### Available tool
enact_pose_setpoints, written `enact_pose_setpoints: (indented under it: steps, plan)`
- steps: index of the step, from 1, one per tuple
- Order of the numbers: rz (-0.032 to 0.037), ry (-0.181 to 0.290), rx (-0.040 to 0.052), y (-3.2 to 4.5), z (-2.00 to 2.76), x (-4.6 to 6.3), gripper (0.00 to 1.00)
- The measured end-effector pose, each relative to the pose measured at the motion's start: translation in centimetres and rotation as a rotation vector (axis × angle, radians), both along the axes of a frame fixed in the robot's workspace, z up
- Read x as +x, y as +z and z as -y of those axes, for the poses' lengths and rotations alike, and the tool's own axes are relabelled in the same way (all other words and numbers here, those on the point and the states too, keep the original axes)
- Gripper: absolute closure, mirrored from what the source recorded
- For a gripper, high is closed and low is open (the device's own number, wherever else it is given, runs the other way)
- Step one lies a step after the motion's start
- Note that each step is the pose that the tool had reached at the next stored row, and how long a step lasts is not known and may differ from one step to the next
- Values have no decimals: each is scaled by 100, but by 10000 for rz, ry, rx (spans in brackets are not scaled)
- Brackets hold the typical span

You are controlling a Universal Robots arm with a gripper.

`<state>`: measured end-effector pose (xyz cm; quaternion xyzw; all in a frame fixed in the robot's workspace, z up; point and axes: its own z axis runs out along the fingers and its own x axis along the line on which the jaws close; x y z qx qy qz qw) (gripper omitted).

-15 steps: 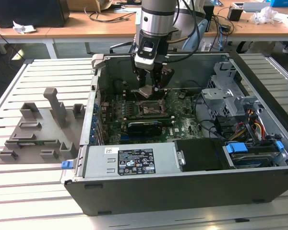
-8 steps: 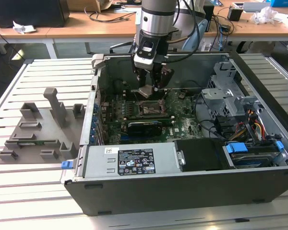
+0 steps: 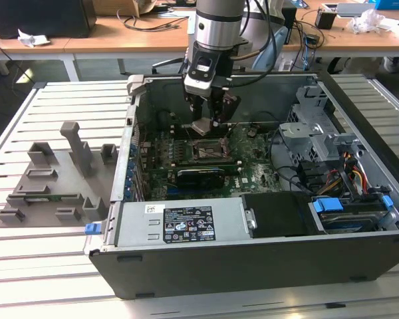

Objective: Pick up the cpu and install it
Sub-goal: 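Place the cpu into insertion slot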

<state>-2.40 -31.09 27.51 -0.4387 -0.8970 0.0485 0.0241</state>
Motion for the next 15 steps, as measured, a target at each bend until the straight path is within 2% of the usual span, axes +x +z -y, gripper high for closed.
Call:
enact_pose_setpoints:
  steps: [9, 15]
  plan:
    - [1, -242, -2, 0, 0, 0, 45]
    - [1, -584, -11, 0, 0, 0, 45]
